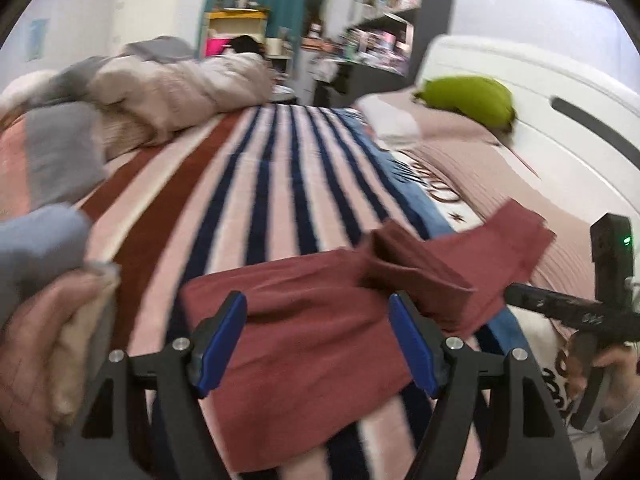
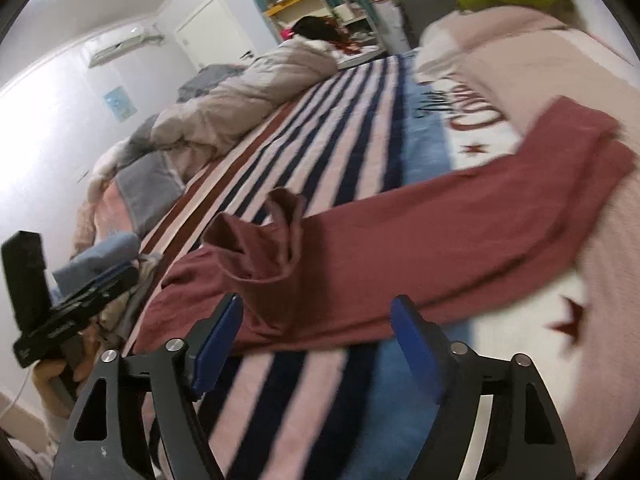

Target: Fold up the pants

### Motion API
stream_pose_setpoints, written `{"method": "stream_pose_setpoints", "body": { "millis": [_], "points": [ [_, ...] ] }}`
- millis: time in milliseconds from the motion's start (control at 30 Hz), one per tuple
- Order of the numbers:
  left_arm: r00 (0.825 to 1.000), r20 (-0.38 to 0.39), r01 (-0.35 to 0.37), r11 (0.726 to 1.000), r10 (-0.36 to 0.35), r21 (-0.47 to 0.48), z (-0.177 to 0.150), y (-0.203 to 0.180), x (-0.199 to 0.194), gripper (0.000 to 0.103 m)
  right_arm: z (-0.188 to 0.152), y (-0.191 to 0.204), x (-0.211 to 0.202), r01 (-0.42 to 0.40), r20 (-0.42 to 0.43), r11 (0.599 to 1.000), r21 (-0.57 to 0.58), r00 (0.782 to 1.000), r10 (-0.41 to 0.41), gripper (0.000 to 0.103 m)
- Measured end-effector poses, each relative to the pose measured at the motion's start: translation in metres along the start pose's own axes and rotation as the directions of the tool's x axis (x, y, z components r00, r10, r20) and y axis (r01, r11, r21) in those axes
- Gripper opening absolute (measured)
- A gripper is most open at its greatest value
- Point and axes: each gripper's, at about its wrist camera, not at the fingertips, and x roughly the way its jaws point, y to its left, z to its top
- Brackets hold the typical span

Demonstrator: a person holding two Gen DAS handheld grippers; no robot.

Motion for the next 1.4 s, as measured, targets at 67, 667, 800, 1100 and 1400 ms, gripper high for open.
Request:
{"method": "stream_pose_setpoints", "body": {
  "millis": [67,667,800,1100,1400],
  "points": [
    [1.000,0.008,-0.016,1.000,0.016,-0.027,-0.007,0.014,-0.003,0.070,0.002,0.013,0.023,0.013,-0.024,0.999,-0.051,1.000,-0.014,0.077],
    [1.000,-0.024,0.014,0.998,-0.016,-0.069,-0.027,0.034,0.018,0.070,0.023,-0.015,0.081,0.170,-0.014,0.985,0.006,0.985,-0.170,0.056],
    [0.999,-0.039,0.023,0.998,-0.025,-0.064,-0.028,0.028,0.022,0.070,0.018,-0.018,0.087,0.067,-0.056,0.998,0.017,0.996,-0.066,0.032],
    [0.999,-0.030,0.035,0.998,-0.037,-0.047,-0.026,0.018,0.017,0.070,0.022,-0.027,0.058,0.161,0.001,0.987,0.007,0.987,-0.161,0.009],
    [0.999,-0.021,0.028,0.999,-0.029,-0.033,-0.025,0.021,0.010,0.070,0.029,-0.064,-0.016,0.325,0.105,0.942,0.084,0.937,-0.333,0.050]
  ]
}}
